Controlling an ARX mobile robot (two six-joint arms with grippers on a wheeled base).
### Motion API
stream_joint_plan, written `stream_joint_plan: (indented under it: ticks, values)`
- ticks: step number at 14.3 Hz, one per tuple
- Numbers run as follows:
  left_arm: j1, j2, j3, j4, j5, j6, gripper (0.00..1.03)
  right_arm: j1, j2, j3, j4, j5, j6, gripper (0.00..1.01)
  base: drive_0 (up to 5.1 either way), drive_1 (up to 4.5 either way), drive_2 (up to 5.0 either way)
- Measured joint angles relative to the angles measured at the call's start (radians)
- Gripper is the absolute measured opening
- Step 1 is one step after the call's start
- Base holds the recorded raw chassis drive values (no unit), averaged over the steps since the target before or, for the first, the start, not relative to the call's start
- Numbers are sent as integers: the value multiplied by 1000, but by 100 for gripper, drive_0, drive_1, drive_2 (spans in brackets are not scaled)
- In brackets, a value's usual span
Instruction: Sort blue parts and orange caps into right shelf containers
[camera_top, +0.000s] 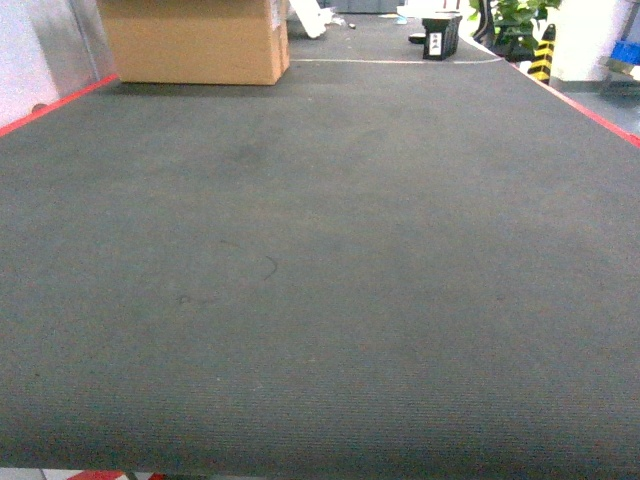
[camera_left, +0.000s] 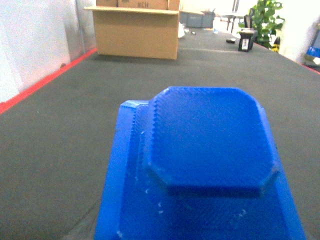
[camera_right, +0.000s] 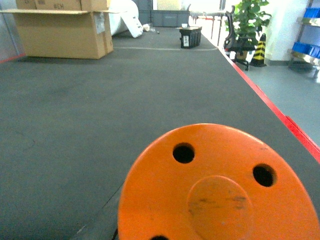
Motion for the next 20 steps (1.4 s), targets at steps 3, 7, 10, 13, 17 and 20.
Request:
stream_joint_plan:
  ticks: [3,7,10,13,17,20]
  values:
    - [0,0,0,7,0,0,43,0,0,0,5,0,0,45,0,0,0]
    - [0,0,0,7,0,0,43,0,0,0,3,0,0,45,0,0,0]
    - [2,0,0,7,-3,0,43,0,0,0,4,0,0,45,-142,-142,-142]
    - [2,0,0,7,-2,0,43,0,0,0,4,0,0,45,-190,-190,-190]
    - [2,0,0,7,-1,0,43,0,0,0,4,0,0,45,-161,-161,-161]
    - [2,0,0,7,-1,0,43,0,0,0,4,0,0,45,-159,-159,-159]
